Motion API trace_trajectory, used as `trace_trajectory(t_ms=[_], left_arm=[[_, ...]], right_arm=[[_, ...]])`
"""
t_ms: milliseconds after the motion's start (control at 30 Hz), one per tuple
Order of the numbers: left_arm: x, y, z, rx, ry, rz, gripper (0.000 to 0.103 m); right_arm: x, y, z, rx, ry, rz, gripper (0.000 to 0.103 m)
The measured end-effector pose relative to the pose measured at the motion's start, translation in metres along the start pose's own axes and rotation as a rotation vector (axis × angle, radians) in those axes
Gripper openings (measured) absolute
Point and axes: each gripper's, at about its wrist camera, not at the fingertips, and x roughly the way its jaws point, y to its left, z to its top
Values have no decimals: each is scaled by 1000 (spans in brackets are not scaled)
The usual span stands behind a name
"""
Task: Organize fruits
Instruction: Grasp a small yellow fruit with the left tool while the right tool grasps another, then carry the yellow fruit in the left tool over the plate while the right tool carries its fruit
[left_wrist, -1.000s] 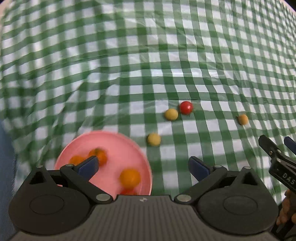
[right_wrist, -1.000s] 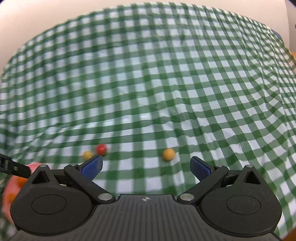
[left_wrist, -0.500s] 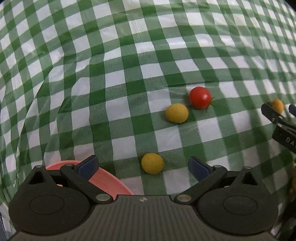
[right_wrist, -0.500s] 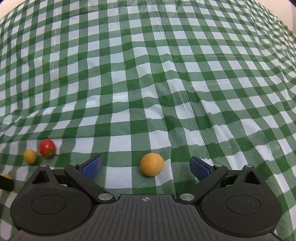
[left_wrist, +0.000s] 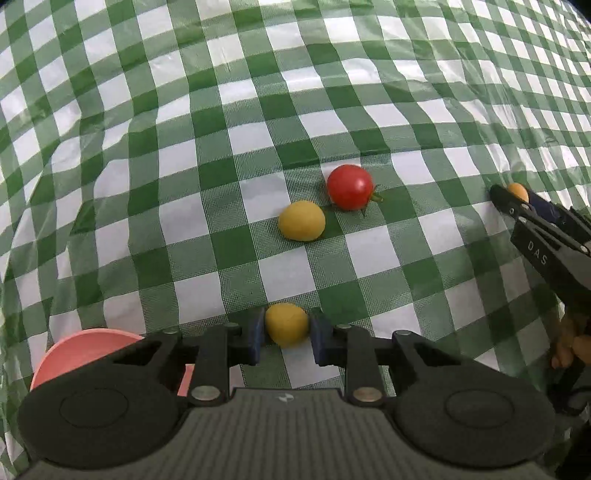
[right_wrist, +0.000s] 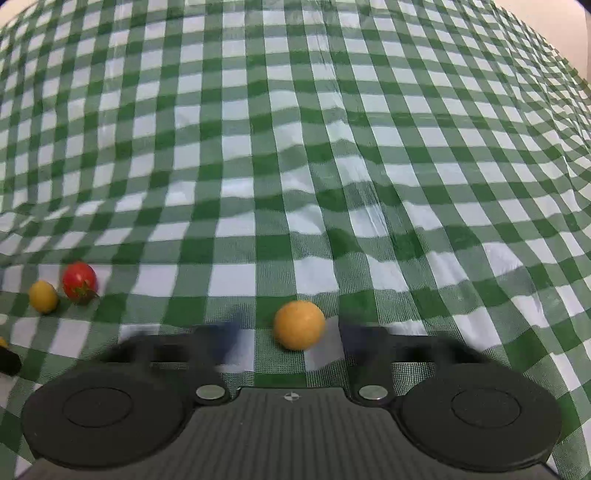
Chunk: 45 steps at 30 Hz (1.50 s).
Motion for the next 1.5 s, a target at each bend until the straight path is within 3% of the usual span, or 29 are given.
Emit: trace_trajectory(t_ms=[100, 200, 433, 733, 933, 1067, 1233, 1500], left_arm=[[-9, -2, -1, -1, -38, 24, 28], [-28, 3, -4, -42, -55, 3, 28], [-96, 10, -29, -111, -152, 22, 28], [-185, 13, -120, -178, -215, 57, 28], [-227, 23, -194, -262, -207, 64, 28], [-252, 33, -241, -312, -239, 106, 28], [-276, 50, -287, -407, -286, 118, 28], [-285, 59, -316, -473, -308, 101, 28]], right_arm=[[-3, -6, 1, 29, -14, -11, 30], [-12, -19, 6, 85, -66, -44, 30], [-71, -29, 23, 109, -120, -38, 30], [-193, 3, -5, 66, -9, 160, 30], [-263, 51, -11, 43, 44, 351, 30], [-302, 85, -11, -8, 55, 476, 30], [-341, 119, -12, -168, 7, 529, 30], [-376, 125, -19, -241, -48, 505, 30]])
